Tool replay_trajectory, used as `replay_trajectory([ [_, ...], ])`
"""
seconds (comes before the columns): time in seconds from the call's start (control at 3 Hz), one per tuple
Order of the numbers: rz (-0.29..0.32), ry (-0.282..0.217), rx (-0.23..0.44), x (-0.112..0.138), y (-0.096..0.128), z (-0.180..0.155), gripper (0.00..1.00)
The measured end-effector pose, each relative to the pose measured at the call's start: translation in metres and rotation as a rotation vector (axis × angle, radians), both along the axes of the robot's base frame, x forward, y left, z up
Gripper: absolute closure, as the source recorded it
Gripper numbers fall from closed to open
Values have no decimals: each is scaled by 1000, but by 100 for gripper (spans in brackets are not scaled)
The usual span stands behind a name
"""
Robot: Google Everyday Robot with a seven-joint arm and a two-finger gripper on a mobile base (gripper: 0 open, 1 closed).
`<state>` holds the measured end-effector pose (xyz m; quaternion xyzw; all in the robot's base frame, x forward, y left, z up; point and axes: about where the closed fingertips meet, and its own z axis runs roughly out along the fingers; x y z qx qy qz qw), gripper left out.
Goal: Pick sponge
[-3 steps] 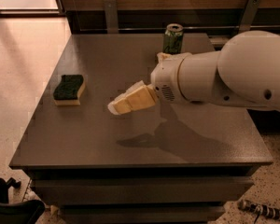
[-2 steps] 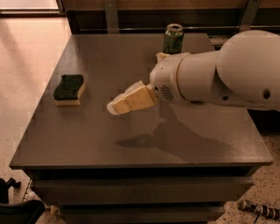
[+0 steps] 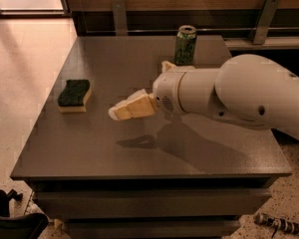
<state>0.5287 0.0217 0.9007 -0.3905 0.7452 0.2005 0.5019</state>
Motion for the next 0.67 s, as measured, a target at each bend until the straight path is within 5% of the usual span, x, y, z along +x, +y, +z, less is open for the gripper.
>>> replay_trajectory([
  [0.67,2,-108,76,39,51,-2,0],
])
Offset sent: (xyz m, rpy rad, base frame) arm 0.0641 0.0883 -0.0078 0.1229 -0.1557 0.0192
